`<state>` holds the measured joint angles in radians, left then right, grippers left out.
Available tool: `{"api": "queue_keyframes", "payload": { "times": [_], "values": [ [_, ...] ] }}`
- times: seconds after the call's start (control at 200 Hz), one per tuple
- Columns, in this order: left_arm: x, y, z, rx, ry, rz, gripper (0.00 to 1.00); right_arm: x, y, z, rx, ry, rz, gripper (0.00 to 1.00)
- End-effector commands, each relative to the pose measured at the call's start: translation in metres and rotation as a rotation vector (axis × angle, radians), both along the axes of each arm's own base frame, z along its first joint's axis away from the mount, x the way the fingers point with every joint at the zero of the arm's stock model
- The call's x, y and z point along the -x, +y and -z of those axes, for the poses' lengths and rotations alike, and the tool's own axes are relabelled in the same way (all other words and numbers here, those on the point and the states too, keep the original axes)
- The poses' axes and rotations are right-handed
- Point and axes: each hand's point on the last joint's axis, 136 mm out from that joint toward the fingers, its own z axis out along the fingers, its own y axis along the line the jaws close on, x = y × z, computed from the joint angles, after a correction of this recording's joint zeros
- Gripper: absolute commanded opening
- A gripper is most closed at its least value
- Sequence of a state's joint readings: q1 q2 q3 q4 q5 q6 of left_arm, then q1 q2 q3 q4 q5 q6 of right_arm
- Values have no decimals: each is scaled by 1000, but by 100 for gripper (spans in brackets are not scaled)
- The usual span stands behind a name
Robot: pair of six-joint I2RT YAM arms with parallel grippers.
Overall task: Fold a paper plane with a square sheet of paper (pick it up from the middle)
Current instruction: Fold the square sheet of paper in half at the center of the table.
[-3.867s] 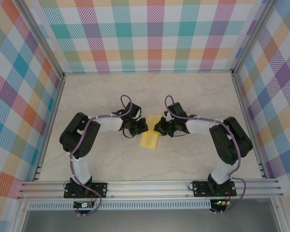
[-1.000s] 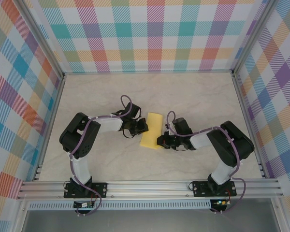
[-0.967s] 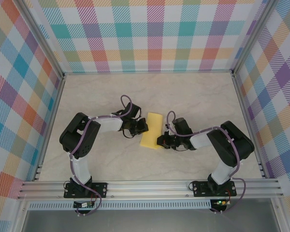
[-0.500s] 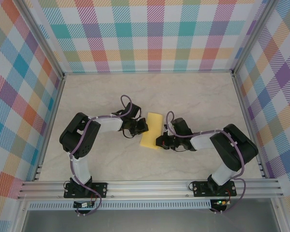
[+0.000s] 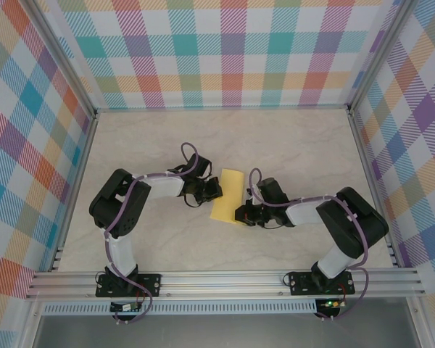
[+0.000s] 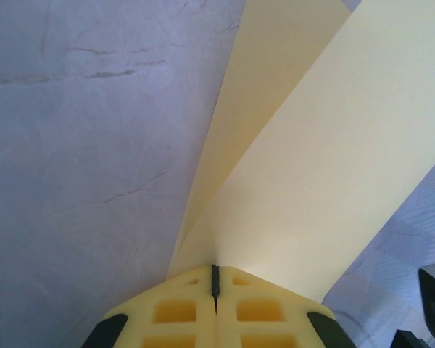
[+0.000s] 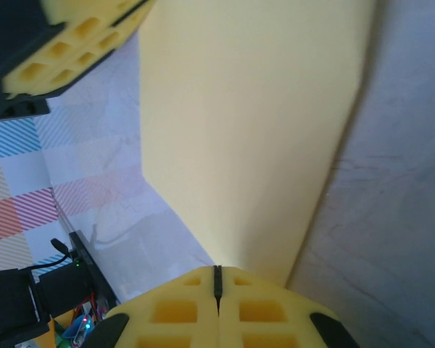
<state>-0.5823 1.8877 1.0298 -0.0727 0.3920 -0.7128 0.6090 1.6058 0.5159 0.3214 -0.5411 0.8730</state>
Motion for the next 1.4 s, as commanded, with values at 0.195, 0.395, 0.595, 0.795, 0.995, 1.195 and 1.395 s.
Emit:
{"api": "queue_keyframes", "payload": {
  "times": [0.195, 0.395, 0.595, 0.795, 0.995, 1.195, 1.395],
  "values": [
    [24, 13, 29, -83, 80, 19, 0, 12, 2, 16, -2, 19, -52, 5],
    [25, 14, 29, -86, 78, 18, 0, 19, -4, 30, 49, 51, -57, 5],
    [25, 14, 30, -87, 80, 20, 0, -11, 0, -16, 43, -67, -18, 5],
    [28, 17, 34, -98, 88, 20, 0, -62, -13, -39, -12, -136, 88, 6],
    [29, 18, 38, -106, 94, 17, 0, -81, -7, -31, -66, -107, 75, 6],
    [30, 19, 39, -107, 94, 15, 0, -85, -15, -9, -27, -82, 81, 6],
    [31, 20, 39, -111, 96, 16, 0, -76, -23, 19, 26, -32, 80, 6]
  ]
}}
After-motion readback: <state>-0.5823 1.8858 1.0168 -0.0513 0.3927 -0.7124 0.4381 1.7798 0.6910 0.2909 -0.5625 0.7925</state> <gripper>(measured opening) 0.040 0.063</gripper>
